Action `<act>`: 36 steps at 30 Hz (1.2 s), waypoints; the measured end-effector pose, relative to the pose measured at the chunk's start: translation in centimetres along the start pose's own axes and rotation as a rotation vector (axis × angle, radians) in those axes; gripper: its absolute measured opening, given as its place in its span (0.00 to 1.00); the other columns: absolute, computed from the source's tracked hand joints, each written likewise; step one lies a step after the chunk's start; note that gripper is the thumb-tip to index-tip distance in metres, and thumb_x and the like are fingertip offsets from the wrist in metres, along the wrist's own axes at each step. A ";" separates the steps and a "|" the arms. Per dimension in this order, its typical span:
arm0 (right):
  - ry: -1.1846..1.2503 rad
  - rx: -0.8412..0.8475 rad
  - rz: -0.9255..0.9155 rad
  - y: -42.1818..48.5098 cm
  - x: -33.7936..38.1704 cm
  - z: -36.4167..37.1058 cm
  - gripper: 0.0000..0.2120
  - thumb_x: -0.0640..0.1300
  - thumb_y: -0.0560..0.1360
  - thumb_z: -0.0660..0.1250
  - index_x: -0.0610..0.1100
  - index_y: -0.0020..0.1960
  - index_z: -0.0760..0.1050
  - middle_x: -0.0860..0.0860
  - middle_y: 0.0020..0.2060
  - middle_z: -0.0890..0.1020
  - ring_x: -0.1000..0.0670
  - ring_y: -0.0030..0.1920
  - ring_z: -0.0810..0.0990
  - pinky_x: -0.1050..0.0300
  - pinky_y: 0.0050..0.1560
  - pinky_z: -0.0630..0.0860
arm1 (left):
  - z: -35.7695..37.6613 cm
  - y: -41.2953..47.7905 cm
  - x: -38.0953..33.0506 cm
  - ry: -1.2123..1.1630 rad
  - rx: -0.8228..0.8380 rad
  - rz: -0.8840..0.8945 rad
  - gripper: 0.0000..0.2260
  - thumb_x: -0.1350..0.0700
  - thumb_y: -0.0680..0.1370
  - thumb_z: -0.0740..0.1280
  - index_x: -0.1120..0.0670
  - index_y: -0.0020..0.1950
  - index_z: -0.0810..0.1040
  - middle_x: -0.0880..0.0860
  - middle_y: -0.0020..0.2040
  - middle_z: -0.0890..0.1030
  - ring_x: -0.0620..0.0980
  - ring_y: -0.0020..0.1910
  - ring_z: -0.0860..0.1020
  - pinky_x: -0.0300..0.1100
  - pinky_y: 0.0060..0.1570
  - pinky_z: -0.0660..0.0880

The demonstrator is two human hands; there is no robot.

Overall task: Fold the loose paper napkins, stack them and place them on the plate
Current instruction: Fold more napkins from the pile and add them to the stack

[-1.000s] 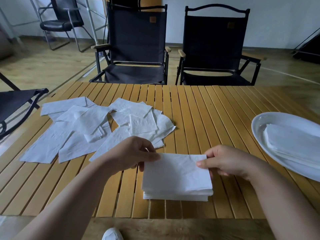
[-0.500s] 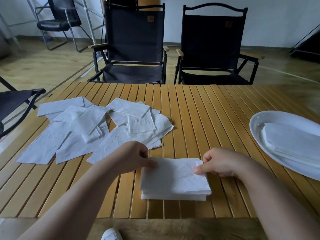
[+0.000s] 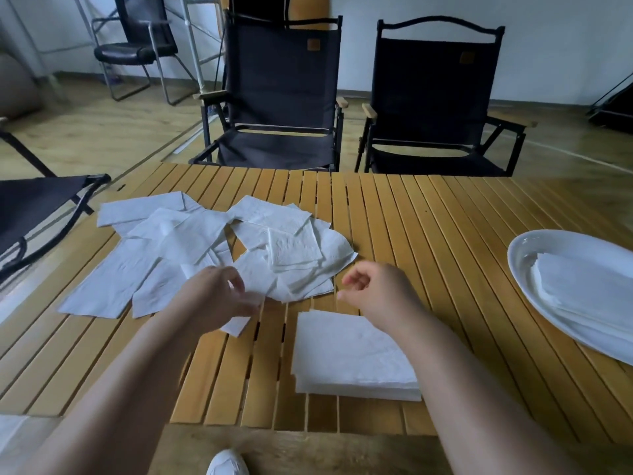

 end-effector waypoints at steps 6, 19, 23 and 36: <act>-0.089 0.070 -0.101 1.1 3.9 6.2 0.13 0.45 0.75 0.71 0.51 0.59 0.79 0.54 0.51 0.81 0.51 0.50 0.80 0.54 0.49 0.79 | 0.1 -0.1 1.0 -0.037 0.039 0.050 0.13 0.46 0.71 0.77 0.48 0.51 0.78 0.48 0.51 0.75 0.46 0.46 0.76 0.37 0.40 0.76; -0.085 -0.035 -0.285 1.5 6.0 8.0 0.08 0.44 0.78 0.70 0.51 0.55 0.83 0.55 0.58 0.74 0.55 0.60 0.70 0.64 0.52 0.71 | -1.9 -1.7 0.0 -0.137 0.112 0.206 0.03 0.56 0.77 0.71 0.48 0.47 0.79 0.40 0.46 0.77 0.45 0.46 0.80 0.41 0.44 0.81; -0.022 -0.058 -0.312 1.6 5.6 6.9 0.05 0.44 0.77 0.71 0.48 0.52 0.83 0.54 0.57 0.79 0.53 0.60 0.73 0.61 0.56 0.72 | -2.6 -1.8 -0.3 -0.284 0.008 0.143 0.05 0.51 0.79 0.68 0.50 0.45 0.79 0.45 0.42 0.79 0.50 0.41 0.80 0.44 0.40 0.79; 0.158 -0.197 -0.270 0.1 2.4 0.4 0.04 0.45 0.78 0.71 0.48 0.51 0.83 0.57 0.42 0.82 0.61 0.43 0.78 0.77 0.37 0.68 | -2.2 -1.3 -3.5 -0.499 -0.109 0.284 0.21 0.47 0.71 0.75 0.42 0.62 0.76 0.44 0.56 0.77 0.44 0.53 0.78 0.38 0.45 0.80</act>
Point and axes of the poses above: each hand's wrist, its own y-axis towards the middle knuckle, its own z-axis out of the palm, x = y × z, the point moved 4 cm from there along y, towards the middle knuckle
